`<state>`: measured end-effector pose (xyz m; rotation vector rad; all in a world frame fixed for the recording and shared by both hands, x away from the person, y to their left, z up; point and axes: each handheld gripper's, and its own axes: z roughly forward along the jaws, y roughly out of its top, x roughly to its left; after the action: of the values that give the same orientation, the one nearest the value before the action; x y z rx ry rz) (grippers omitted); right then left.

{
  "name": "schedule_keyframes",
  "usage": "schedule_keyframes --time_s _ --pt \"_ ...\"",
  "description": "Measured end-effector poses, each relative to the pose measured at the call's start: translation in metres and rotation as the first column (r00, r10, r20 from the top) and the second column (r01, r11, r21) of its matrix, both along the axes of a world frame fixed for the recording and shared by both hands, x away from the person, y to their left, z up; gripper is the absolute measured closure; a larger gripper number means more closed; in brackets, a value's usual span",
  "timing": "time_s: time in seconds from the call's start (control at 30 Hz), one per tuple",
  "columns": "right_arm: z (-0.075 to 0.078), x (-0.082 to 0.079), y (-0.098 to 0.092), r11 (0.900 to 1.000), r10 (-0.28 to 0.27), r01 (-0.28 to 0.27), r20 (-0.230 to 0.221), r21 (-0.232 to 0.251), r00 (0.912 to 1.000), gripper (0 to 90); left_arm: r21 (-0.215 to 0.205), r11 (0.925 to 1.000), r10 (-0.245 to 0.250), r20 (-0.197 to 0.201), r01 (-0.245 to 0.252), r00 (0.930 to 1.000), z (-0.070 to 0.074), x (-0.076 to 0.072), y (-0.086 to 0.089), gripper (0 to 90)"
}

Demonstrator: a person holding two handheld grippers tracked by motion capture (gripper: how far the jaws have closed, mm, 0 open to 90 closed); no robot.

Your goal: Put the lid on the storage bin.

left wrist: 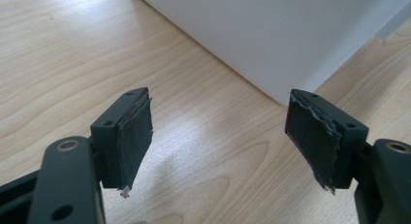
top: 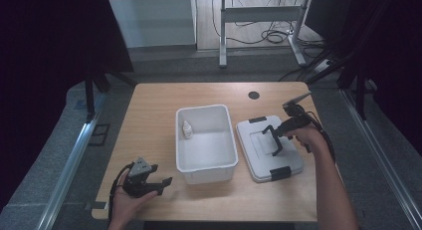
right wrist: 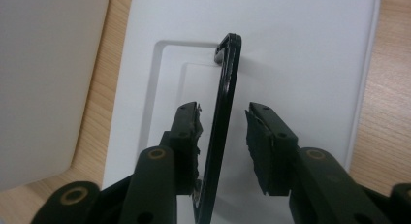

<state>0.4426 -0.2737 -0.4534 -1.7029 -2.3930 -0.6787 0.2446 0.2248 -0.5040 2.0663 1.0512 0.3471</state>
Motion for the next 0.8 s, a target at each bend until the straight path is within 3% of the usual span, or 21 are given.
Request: schedule_keyframes --time_s 0.33,0.5,0.8 --pt "-0.011 0.005 0.004 1.000 0.019 -0.021 -0.068 -0.015 0.9975 77.1 0.011 0.9999 -0.009 -0.004 0.009 1.0000 -0.002 0.000 -0.004 25.5" --pt "-0.012 0.006 0.007 1.000 0.022 -0.023 -0.079 -0.013 0.9966 81.7 0.010 0.9999 -0.010 -0.006 0.010 0.9999 -0.003 0.000 -0.005 25.6" --pt "-0.008 0.006 0.009 0.999 -0.048 0.046 -0.085 -0.017 0.9952 83.9 0.018 0.9997 -0.014 -0.012 0.014 0.9998 -0.006 0.001 -0.007 25.5"
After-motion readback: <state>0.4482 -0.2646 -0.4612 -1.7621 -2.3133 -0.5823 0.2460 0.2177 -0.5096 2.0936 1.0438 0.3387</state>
